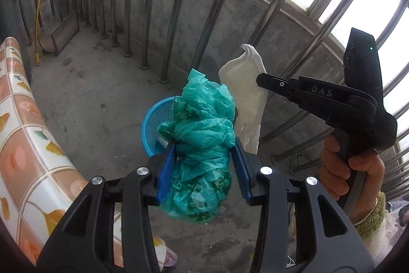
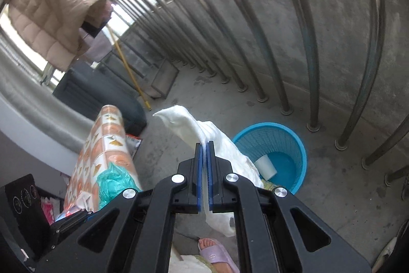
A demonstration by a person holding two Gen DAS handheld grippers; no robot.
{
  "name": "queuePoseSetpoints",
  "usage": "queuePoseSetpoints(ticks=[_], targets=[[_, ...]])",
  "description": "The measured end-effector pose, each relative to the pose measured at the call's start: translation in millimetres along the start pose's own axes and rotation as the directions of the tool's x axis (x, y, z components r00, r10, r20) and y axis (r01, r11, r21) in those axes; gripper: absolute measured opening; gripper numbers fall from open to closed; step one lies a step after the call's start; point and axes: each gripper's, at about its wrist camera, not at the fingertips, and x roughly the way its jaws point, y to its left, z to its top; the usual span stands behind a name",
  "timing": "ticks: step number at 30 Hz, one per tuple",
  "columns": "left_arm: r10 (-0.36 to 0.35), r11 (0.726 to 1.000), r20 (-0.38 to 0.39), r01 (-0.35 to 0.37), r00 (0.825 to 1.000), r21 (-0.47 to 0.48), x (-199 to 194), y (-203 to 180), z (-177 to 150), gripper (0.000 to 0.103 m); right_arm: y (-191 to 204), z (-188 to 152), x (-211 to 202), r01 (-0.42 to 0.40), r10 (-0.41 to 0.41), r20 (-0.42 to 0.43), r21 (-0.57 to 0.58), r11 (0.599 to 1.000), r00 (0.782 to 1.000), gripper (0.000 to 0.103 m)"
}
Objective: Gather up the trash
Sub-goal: 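Open both tools to drop the bag and tissue into the wastebasket, then move both tools back to the table toward the Pepsi bottle and snack bag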
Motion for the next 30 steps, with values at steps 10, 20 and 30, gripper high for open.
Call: queuePoseSetpoints(ticks=[10, 20, 30], targets=[[0.046, 0.997, -0.029, -0.047, 0.999, -0.060, 43, -9, 11, 0.067, -78, -15, 68, 0.162, -0.141, -0.131, 0.168, 0.972, 0.981, 0.038], [0.099, 0.995, 0.124, -0.095, 0.987, -0.040, -79, 2, -29, 0.070, -39, -33, 23, 0.083, -0.081, -0.085, 0.015, 0.996, 0.993, 0.054], [0.223, 0.973, 0.328, -0.192, 0.918, -0.126, -231, 48, -125, 0.076, 86, -56, -24, -0.138, 0.109, -0.122, -0.261, 0.956, 0.986, 0.067]])
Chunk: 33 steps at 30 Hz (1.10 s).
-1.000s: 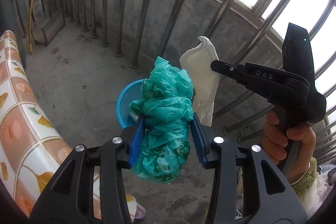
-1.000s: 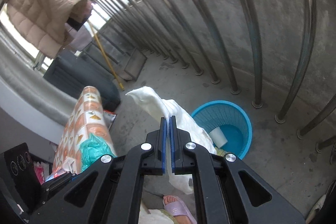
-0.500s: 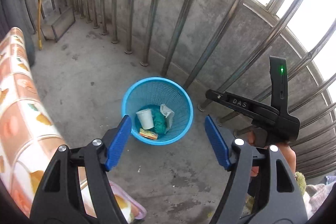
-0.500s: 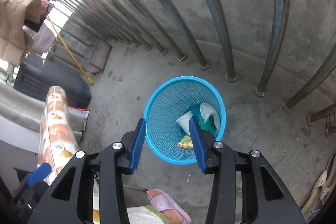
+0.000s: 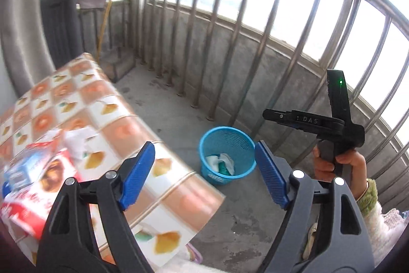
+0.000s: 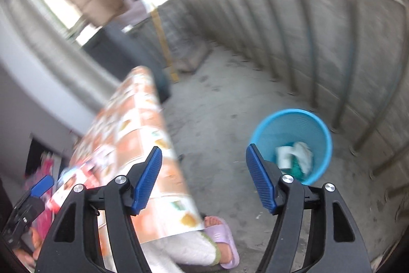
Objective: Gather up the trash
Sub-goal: 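Move both tools back to the table toward the Pepsi bottle and snack bag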
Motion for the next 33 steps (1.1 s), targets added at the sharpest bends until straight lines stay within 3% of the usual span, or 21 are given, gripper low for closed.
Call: queuePoseSetpoints(ticks=[4, 8, 11, 15, 17, 20, 23, 24, 28, 33], targets=[[0.083, 0.995, 0.066, -0.079, 0.994, -0.061, -56, 49, -19, 0.077, 60, -1, 3, -0.093, 0.087, -0.052, -0.111, 0.990, 0.995, 0.069], [0.210, 0.967, 0.106, -0.191, 0.972, -0.170, -107, 109, -42, 0.077, 118, -9, 11, -0.167, 0.148, -0.106, -0.198, 0.966, 0.983, 0.070], [0.290, 0.927, 0.098, -0.254, 0.952, -0.277, -140, 158, -63, 0.077, 160, -18, 21, -0.218, 0.186, -0.150, -0.246, 0.944, 0.971, 0.070], [0.374, 0.841, 0.066, -0.308, 0.925, -0.445, -171, 221, -97, 0.077, 208, -37, 26, -0.285, 0.243, -0.181, -0.269, 0.920, 0.953, 0.070], [0.383, 0.802, 0.043, -0.309, 0.923, -0.512, -178, 245, -113, 0.077, 229, -48, 28, -0.321, 0.275, -0.195, -0.269, 0.908, 0.941, 0.070], [0.375, 0.765, 0.015, -0.301, 0.927, -0.569, -183, 271, -137, 0.077, 260, -72, 26, -0.391, 0.334, -0.228, -0.288, 0.874, 0.915, 0.070], [0.365, 0.758, -0.001, -0.298, 0.931, -0.581, -179, 283, -153, 0.077, 284, -101, 22, -0.496, 0.403, -0.310, -0.332, 0.802, 0.861, 0.070], [0.347, 0.759, -0.009, -0.286, 0.938, -0.585, -175, 287, -158, 0.077, 292, -111, 20, -0.495, 0.390, -0.328, -0.359, 0.791, 0.860, 0.070], [0.265, 0.773, -0.047, -0.242, 0.963, -0.587, -156, 296, -172, 0.077, 317, -145, 21, -0.422, 0.272, -0.355, -0.470, 0.775, 0.894, 0.070], [0.203, 0.797, -0.044, -0.191, 0.978, -0.572, -143, 305, -174, 0.075, 339, -151, 17, -0.420, 0.273, -0.347, -0.485, 0.767, 0.897, 0.070]])
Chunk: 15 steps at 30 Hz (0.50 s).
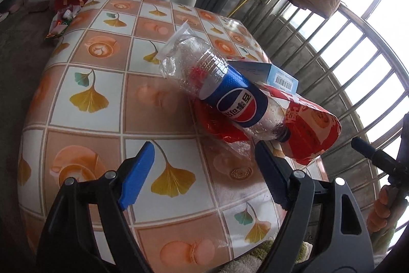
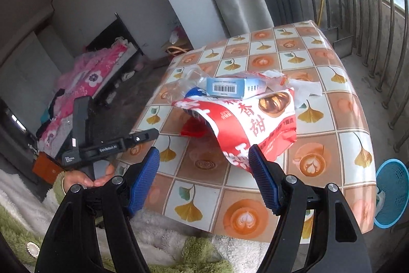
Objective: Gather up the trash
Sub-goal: 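Move both tools back to the table toward the Pepsi bottle and snack bag, then close the left tool on a clear plastic cup while the right tool grasps a red wrapper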
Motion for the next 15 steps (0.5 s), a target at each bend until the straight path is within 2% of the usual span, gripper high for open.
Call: queuePoseSetpoints(ticks=[3, 6, 8, 11, 15], targets=[[-0.012, 1.000, 0.034, 0.012, 0.999, 0.000, -4, 7, 9, 0.072, 2, 21, 7, -0.004, 0.004, 0.017, 0.032, 0.999, 1.000, 0.070], [-0.021, 1.000, 0.089, 0.022, 0.996, -0.016, -14, 19, 28, 0.070, -8, 46, 20, -0.017, 0.015, 0.021, 0.112, 0.994, 1.000, 0.070], [-0.020, 0.999, 0.123, 0.023, 0.992, -0.024, -20, 27, 41, 0.067, -21, 60, 34, -0.033, 0.034, 0.000, 0.201, 0.979, 0.999, 0.070], [-0.021, 0.999, 0.158, 0.028, 0.987, -0.043, -25, 39, 60, 0.063, -41, 76, 53, -0.014, 0.024, -0.031, 0.301, 0.954, 0.999, 0.070], [-0.067, 0.990, 0.151, 0.085, 0.986, -0.112, -17, 58, 85, 0.058, -67, 91, 65, -0.059, 0.070, -0.013, 0.389, 0.919, 0.997, 0.070]])
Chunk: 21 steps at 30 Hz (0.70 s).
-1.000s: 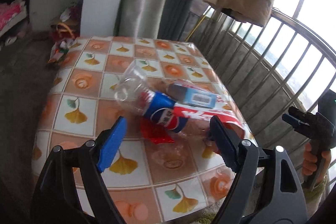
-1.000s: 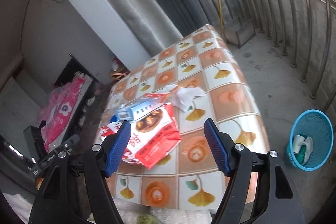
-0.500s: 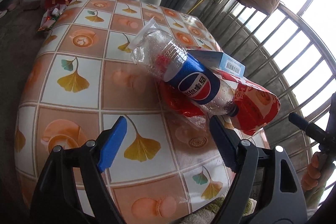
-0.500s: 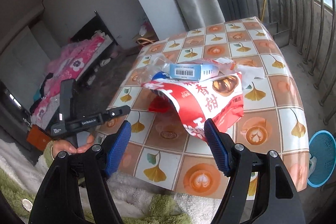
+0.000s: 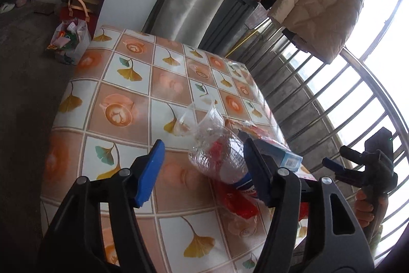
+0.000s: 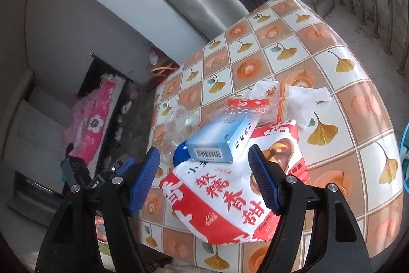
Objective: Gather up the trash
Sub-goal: 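Close the left tool on a clear plastic cup while the right tool grasps a red wrapper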
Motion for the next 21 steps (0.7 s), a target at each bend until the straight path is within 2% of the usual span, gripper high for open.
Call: queuePoseSetpoints(ticks=[6, 11, 15, 21], targets=[[-0.094, 0.989, -0.063, 0.085, 0.994, -0.122, 41, 16, 38, 0.053, -51, 34, 16, -0.027, 0.035, -0.038, 0.193, 0.981, 0.999, 0.070], [-0.121, 0.985, -0.150, 0.100, 0.981, -0.138, 91, 17, 63, 0.053, -84, 52, 42, -0.063, 0.094, -0.093, 0.294, 0.954, 0.991, 0.070], [-0.099, 0.990, -0.237, 0.071, 0.966, -0.123, 130, 13, 68, 0.052, -102, 60, 63, -0.054, 0.104, -0.130, 0.338, 0.940, 0.986, 0.068], [-0.060, 0.995, -0.301, 0.033, 0.952, -0.095, 158, 9, 62, 0.035, -120, 67, 85, -0.035, 0.110, -0.187, 0.363, 0.931, 0.976, 0.058]])
